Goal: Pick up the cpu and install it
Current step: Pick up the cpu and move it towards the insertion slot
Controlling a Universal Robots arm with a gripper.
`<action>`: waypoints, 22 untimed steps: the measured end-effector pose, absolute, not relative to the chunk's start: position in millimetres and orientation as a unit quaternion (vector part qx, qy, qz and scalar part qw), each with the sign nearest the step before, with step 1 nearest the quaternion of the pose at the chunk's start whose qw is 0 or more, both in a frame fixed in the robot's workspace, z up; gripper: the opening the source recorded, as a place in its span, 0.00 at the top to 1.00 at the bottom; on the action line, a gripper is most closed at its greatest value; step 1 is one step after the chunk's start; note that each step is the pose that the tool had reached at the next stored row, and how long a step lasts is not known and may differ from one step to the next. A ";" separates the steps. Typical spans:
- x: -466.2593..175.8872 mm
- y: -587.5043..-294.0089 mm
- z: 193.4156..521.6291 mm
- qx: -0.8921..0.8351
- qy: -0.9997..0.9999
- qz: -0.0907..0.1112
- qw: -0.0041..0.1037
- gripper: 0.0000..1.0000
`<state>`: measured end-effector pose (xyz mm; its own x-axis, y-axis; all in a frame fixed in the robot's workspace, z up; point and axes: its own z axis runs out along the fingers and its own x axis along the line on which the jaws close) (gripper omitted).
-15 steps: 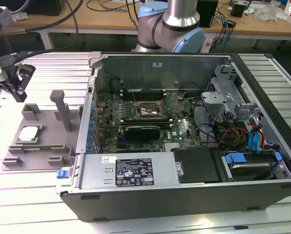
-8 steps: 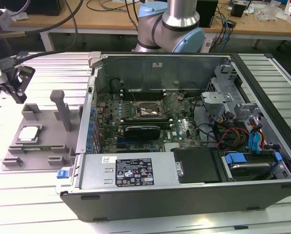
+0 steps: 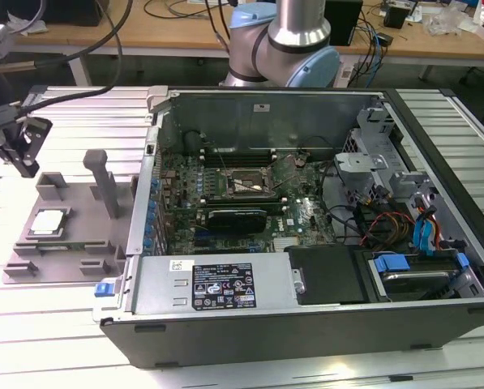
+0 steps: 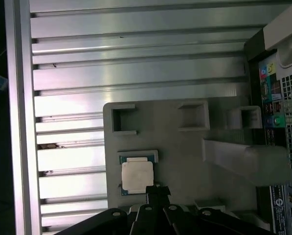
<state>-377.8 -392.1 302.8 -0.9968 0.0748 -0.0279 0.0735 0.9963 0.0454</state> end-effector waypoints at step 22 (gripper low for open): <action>-391.0 -399.7 248.9 0.030 0.999 0.022 0.015 0.89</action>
<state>-391.0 -399.7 248.9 -0.9977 0.0613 -0.0278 0.0600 0.9972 0.0454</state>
